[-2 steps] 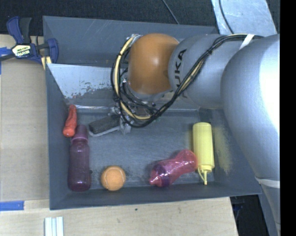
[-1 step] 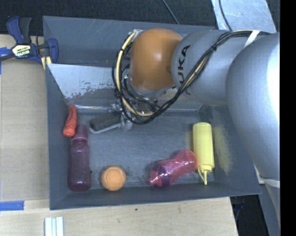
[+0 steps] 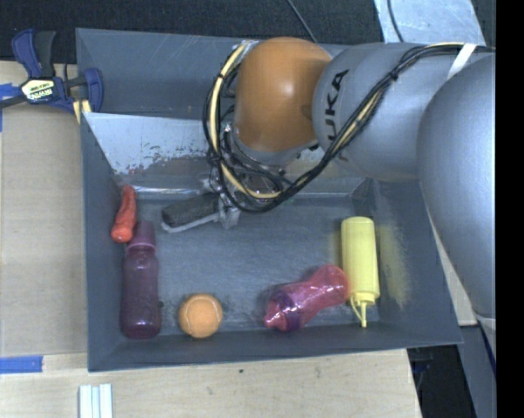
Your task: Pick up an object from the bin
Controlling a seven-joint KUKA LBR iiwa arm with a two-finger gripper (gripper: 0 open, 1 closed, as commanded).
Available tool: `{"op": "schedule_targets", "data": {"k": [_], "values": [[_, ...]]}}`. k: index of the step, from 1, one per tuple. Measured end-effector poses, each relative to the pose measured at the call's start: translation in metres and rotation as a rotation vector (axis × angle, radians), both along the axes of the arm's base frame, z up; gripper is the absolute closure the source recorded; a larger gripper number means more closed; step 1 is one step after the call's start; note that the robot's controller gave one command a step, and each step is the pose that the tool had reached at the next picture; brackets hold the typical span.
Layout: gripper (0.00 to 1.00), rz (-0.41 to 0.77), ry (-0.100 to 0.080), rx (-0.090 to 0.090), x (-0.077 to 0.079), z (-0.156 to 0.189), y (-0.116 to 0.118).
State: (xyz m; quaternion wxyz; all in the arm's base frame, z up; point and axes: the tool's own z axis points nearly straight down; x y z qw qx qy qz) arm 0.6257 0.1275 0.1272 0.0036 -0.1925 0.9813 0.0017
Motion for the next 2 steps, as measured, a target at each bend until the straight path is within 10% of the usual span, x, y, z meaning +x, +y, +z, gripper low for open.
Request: {"op": "schedule_targets", "data": {"k": [2], "values": [[1.00,-0.002,-0.014,0.003,0.003,0.063,0.001]]}}
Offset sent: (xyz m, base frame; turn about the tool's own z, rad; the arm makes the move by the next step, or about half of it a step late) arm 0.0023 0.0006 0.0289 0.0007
